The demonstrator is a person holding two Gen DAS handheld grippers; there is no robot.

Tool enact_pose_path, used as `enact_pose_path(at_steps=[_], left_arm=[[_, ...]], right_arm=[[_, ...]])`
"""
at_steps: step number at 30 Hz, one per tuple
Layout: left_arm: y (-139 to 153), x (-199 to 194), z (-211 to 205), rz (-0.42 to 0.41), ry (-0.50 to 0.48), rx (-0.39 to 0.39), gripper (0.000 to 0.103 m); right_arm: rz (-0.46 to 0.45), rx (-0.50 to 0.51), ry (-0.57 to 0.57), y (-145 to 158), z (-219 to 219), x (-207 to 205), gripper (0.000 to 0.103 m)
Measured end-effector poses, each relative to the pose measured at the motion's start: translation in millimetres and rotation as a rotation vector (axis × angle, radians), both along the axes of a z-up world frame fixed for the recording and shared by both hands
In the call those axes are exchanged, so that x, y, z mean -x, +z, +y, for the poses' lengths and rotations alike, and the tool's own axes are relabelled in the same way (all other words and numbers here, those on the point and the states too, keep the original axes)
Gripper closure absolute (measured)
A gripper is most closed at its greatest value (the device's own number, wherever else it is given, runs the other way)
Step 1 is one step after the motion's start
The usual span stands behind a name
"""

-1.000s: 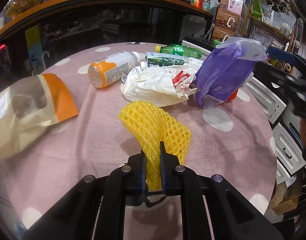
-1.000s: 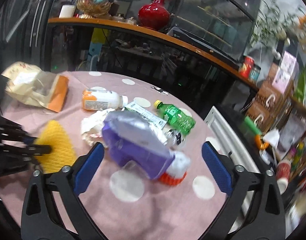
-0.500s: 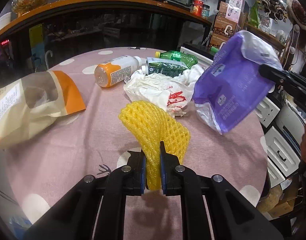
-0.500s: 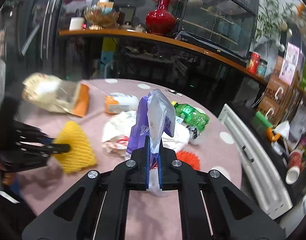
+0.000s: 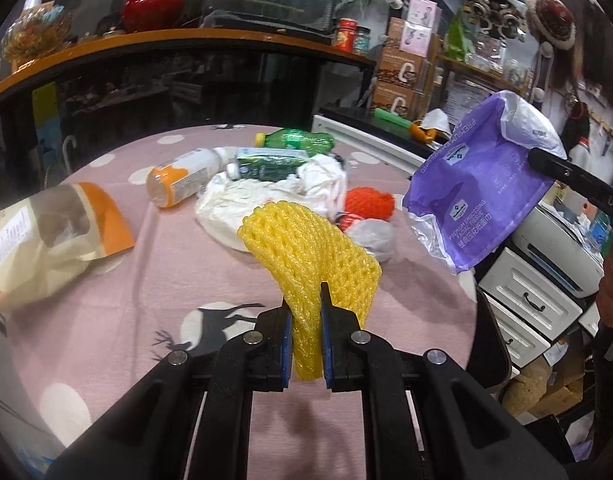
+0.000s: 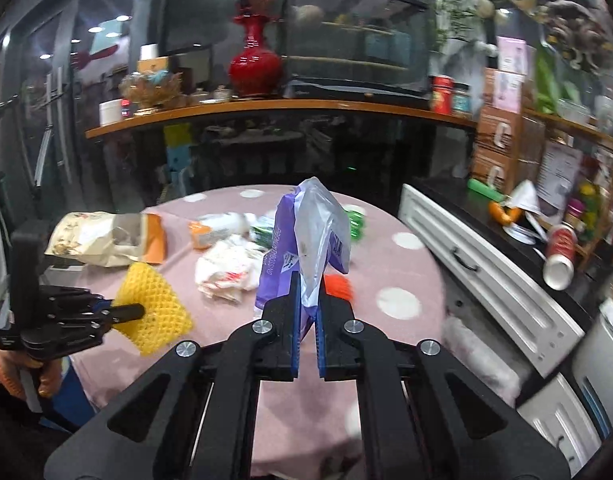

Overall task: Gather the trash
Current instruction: 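Carry both items to the black bin and release them inside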

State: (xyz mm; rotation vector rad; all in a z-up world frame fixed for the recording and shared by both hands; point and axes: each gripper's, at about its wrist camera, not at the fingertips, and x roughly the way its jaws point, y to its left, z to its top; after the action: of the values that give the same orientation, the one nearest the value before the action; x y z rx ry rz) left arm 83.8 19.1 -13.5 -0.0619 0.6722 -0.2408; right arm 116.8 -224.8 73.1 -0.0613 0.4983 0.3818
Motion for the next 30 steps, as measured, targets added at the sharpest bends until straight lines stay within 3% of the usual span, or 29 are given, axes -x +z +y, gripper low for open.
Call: enact_pose_path(at_steps=[5,11,14,20,23,25,27,30], left_arm=[[-3.1,0.1,-32.8,0.014,-0.093,0.008,0.091],[-0.2,1.7,-97.5,-0.015,-0.258,-0.021,0.091],[-3.2,1.3,-128.4,-0.006,-0.322,-0.033,0.091],[-20.4,3.1,-187.6,0.014,-0.436,-0.077,0.091],[-30.0,2.0,-211.9,0.024,-0.473,-0.098,0.091],[-35.2,0.2,-223.4,0.039,-0.490,-0.103,0.091],[-42.3,-1.0,-234.9,0.058,-0.510,-0.117,0.091],[-56.1,-3.9,-252.6,0.083,-0.536,-0.149,0.091]], right_arm=[[0.036,0.005,-0.123,-12.4,-43.9,14.6,0.097],[0.109,0.083,-0.329,-44.2,-105.1,32.1,0.097],[0.196,0.096,-0.416,-78.9,-131.4,28.4,0.097],[0.399,0.110,-0.507,-177.0,-164.4,1.9,0.096],[0.481,0.086,-0.514,-213.1,-171.7,-7.1,0.083],[0.513,0.076,-0.531,-232.6,-176.9,-10.3,0.036],[0.483,0.080,-0.561,-236.8,-179.9,-6.0,0.027],[0.470,0.092,-0.610,-234.5,-188.4,-1.3,0.027]])
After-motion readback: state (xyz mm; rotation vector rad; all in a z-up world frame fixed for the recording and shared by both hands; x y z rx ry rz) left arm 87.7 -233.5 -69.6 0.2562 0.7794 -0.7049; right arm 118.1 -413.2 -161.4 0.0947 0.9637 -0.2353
